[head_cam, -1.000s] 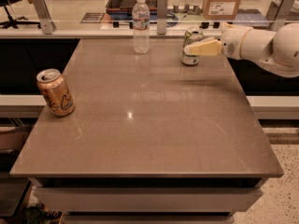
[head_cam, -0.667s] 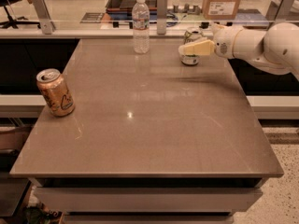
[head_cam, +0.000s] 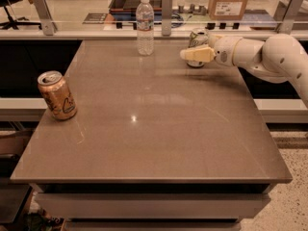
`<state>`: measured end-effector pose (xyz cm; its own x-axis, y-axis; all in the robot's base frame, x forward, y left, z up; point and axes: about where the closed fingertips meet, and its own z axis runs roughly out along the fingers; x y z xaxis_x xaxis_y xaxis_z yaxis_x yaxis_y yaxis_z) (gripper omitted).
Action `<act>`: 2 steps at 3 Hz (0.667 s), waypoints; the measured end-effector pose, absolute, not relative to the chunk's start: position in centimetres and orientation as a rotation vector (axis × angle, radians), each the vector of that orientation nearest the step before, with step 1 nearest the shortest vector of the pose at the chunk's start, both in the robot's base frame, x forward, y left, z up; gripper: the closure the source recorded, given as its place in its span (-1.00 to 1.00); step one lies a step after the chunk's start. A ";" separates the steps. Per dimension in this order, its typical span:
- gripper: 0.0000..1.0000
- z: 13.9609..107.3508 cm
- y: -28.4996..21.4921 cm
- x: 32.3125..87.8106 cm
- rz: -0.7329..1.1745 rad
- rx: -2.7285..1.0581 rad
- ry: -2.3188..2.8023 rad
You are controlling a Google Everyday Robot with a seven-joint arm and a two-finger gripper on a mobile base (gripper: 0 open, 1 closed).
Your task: Move 7up can near orange can
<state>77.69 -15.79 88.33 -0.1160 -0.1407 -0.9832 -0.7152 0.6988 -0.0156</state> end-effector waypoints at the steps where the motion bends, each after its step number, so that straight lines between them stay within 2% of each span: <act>1: -0.17 88.3 -15.5 77.7 0.568 -0.708 1.643; 2: 0.28 88.2 -15.1 77.8 0.573 -0.711 1.643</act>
Offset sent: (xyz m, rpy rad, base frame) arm 0.0004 0.0029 -0.0008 0.0004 0.0013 0.0038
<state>77.77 -15.15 88.19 -0.1171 -0.1406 -0.9831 -0.7212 0.6926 -0.0131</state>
